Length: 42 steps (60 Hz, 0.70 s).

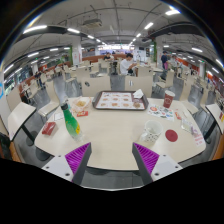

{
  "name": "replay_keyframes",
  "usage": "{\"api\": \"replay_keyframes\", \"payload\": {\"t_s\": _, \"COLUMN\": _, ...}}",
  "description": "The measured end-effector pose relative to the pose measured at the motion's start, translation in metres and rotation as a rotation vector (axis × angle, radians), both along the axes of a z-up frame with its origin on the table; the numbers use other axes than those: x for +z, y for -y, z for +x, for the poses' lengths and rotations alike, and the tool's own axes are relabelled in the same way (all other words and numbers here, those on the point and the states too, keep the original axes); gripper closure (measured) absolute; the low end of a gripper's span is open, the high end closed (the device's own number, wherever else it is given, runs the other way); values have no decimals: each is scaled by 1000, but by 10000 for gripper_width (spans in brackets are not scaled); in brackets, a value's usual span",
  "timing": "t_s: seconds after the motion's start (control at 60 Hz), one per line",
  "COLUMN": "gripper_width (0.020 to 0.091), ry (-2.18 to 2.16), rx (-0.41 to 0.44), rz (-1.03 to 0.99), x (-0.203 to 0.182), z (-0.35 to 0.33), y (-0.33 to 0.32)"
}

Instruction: Pour water

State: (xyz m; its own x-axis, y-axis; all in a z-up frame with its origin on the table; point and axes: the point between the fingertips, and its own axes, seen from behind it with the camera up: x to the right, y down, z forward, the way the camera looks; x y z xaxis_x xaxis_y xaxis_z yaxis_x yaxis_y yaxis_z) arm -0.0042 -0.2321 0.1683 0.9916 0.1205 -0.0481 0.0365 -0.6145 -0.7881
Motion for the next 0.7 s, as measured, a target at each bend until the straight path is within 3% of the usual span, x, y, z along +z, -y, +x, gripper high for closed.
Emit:
{"api": "replay_keyframes", "payload": {"t_s": 0.383, "gripper_width": 266, "ry": -21, "rx": 2, "rz": 24, "x": -27, "z": 11, "y": -18}}
{"api": "replay_keyframes", "payload": {"t_s": 0.7, "gripper_width": 267, "ry": -109, "rx": 109, "rz": 192, "x": -58, "z": -121, "y": -64}}
